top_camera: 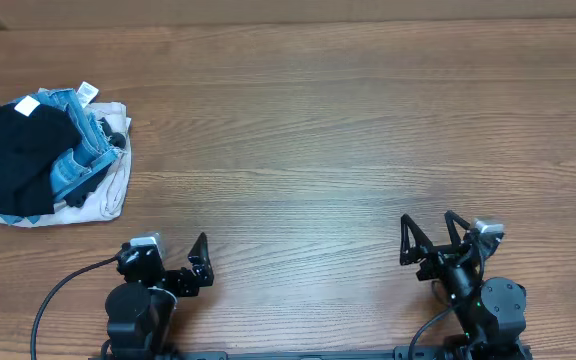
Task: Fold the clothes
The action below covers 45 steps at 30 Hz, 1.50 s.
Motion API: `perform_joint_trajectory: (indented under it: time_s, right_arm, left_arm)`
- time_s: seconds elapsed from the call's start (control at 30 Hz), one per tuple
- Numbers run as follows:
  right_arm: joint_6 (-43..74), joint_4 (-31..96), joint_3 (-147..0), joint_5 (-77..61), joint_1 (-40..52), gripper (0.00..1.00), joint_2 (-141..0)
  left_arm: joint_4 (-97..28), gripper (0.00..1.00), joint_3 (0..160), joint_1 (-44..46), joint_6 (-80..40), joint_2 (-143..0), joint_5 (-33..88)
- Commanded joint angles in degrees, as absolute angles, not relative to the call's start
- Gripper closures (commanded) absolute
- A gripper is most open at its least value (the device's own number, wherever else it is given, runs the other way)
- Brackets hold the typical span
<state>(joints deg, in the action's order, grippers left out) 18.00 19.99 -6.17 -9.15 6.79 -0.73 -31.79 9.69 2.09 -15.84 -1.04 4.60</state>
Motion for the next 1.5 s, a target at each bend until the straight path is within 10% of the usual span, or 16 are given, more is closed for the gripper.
perform_joint_trajectory:
  time_s: [0.0, 0.8, 1.03, 1.47]
  right_arm:
    - [17.98, 20.23, -9.54, -15.20, 7.01, 0.00, -0.73]
    - [16.12, 55.86, -74.59, -13.34, 5.69, 0.00, -67.26]
    - [17.65, 71.81, -96.07, -4.95, -12.67, 0.00, -87.77]
    - [28.32, 60.14, -97.14, 1.58, -46.94, 0.09, -103.07]
  left_arm:
    - [-32.45, 0.00, 17.93, 1.52, -14.11, -2.59, 6.46]
    - [-75.29, 0.00, 93.78, 1.52, -16.27, -76.69, 14.22]
    - [-79.46, 0.00, 94.02, 1.52, -12.78, -82.24, 23.11]
    - [-79.53, 0.00, 94.02, 1.50, -12.86, -81.60, 21.69]
